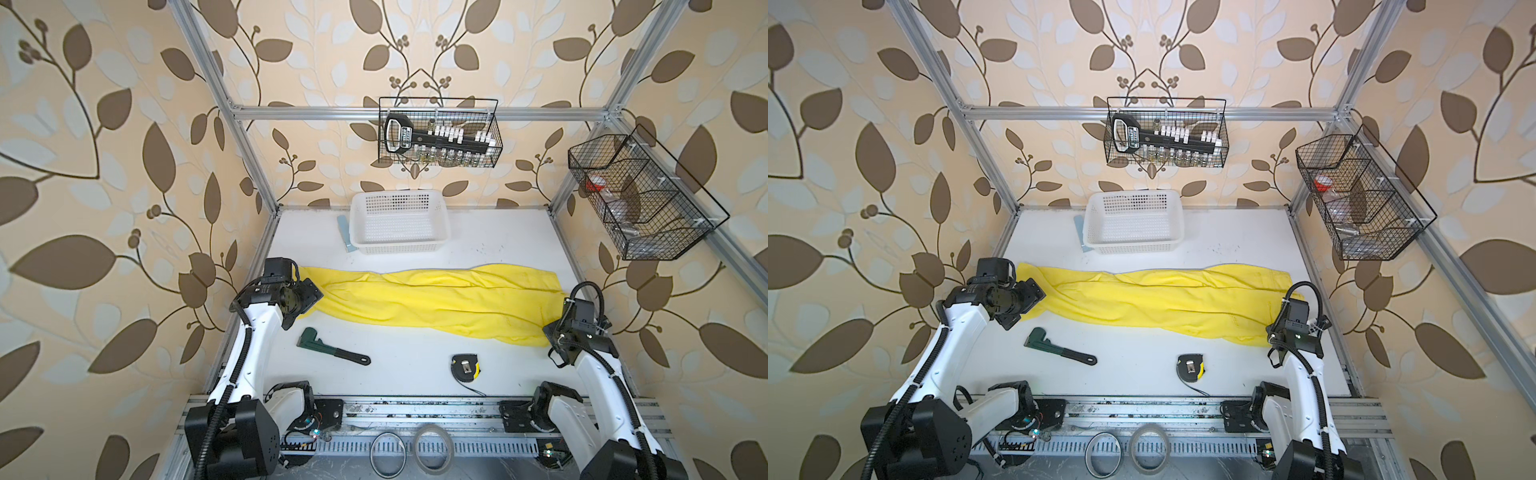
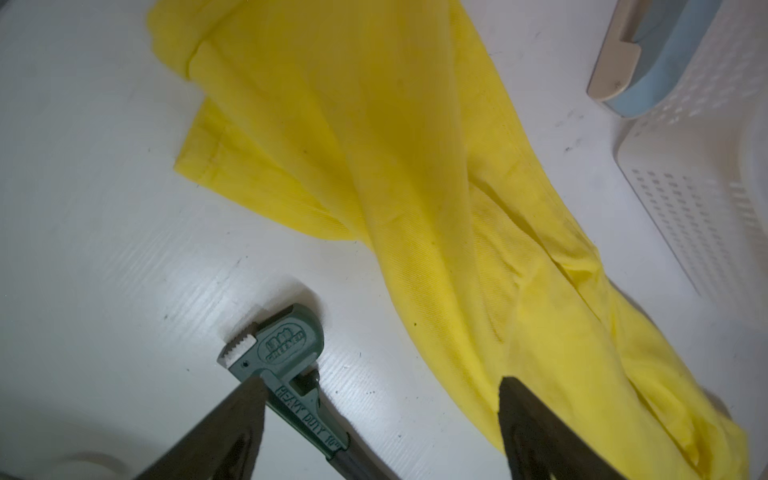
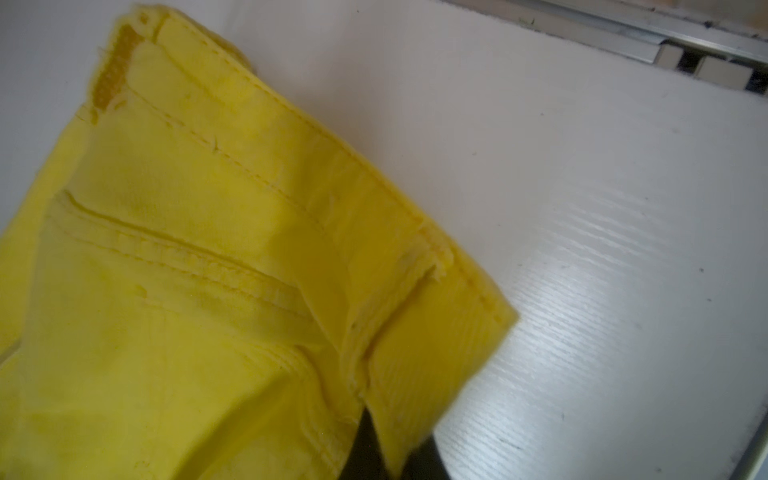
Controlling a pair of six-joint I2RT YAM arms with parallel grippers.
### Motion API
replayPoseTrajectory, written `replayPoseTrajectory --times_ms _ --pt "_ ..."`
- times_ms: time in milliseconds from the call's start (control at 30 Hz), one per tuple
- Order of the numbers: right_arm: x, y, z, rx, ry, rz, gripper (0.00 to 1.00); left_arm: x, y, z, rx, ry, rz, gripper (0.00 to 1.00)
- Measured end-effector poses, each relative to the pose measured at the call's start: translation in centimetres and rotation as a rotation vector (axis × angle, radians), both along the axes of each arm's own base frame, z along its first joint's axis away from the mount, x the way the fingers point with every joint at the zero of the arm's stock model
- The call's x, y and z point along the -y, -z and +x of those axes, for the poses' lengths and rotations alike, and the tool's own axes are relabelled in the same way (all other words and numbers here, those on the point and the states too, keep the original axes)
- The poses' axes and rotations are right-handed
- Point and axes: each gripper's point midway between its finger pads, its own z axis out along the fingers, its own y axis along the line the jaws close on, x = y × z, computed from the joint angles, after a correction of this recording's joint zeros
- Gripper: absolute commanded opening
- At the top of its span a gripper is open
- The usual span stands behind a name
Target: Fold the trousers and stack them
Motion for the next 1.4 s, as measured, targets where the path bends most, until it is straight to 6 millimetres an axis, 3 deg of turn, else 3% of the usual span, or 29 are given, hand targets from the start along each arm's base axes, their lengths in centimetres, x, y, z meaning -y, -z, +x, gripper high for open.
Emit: replayPoseTrajectory --times_ms 167,300,433,767,1000,1067,1100,1267,1400 --pt "0.1 -0.5 0.6 0.025 -0.008 -0.007 0.0 -0.2 1.4 -0.9 -0.039 -0.147 -0.056 0.69" --pt "0.0 -0.6 0.9 0.039 -0.014 -0.001 0.0 -0.6 2.9 -1.2 -0.087 -0.231 -0.072 0.65" --pt "-0.2 -0.6 1.4 0.052 -0.026 0.008 0.0 -0.8 4.2 -0.3 -0.099 -0.256 -0.092 0.64" --pt "-0.6 -0.5 2.2 0.075 -0.047 0.023 0.0 -0.9 7.5 2.6 -0.157 -0.229 -0.11 0.5" --pt "-0.7 -0.7 2.4 0.086 -0.059 0.02 0.0 -0.9 8.4 5.0 -0.153 -0.192 -0.118 0.14" --pt "-0.7 -0.8 2.5 0.089 -0.063 0.02 0.0 -0.9 8.4 5.5 -0.152 -0.175 -0.116 0.01" --pt "-0.7 -0.8 2.5 0.089 -0.066 0.018 0.0 -0.9 8.3 5.8 -0.149 -0.166 -0.116 0.0" --pt "-0.7 -1.2 2.5 0.098 -0.079 0.005 0.0 -0.9 7.2 6.8 -0.141 -0.119 -0.106 0.0" --pt "-0.5 -2.0 2.3 0.11 -0.082 -0.016 0.0 -1.5 4.0 7.4 -0.114 -0.068 -0.046 0.0"
